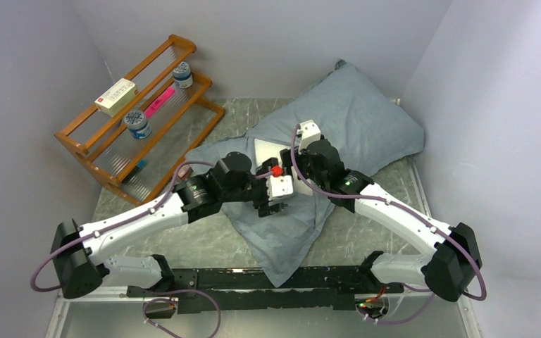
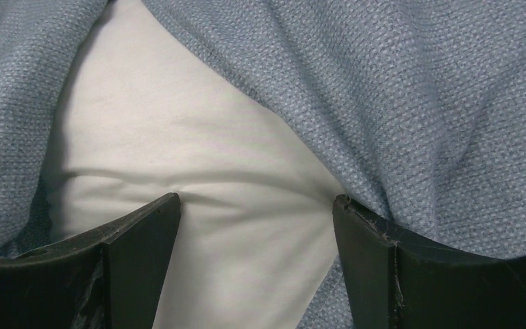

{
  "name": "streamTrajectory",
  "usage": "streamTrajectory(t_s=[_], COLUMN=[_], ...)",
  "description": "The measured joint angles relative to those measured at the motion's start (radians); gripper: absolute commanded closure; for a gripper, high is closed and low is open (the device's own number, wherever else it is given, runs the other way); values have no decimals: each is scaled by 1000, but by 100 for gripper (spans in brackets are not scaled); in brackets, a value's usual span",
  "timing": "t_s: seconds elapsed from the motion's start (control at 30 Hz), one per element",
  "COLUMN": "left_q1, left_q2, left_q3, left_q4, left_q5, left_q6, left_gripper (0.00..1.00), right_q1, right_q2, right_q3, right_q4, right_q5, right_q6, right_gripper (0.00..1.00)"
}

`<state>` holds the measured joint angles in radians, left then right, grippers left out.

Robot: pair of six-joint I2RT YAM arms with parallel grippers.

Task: Remove the pillowcase from the pillow
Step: Remove the pillow from the pillowcase.

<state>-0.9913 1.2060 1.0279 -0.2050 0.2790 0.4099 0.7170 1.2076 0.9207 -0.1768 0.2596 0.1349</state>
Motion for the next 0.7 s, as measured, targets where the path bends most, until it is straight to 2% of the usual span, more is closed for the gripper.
streamTrajectory(t_s=[0.27, 0.5, 0.63, 0.7], left_q1=[37, 38, 31, 23], left_q2=[131, 136, 135, 135], left_q3=[38, -7, -19, -31], left_q4=[-62, -78, -93, -97], left_q5=[39, 54, 68, 79], left_q6=[53, 65, 65, 64], left_gripper=[19, 23, 29, 37], right_q1=[0, 0, 0, 0], right_q2=[-2, -5, -5, -5], right_q3=[0, 0, 0, 0], right_q4=[-3, -8, -9, -10], right_q5=[2, 2, 2, 2], right_q6=[0, 0, 1, 0], right_gripper=[15, 15, 15, 15])
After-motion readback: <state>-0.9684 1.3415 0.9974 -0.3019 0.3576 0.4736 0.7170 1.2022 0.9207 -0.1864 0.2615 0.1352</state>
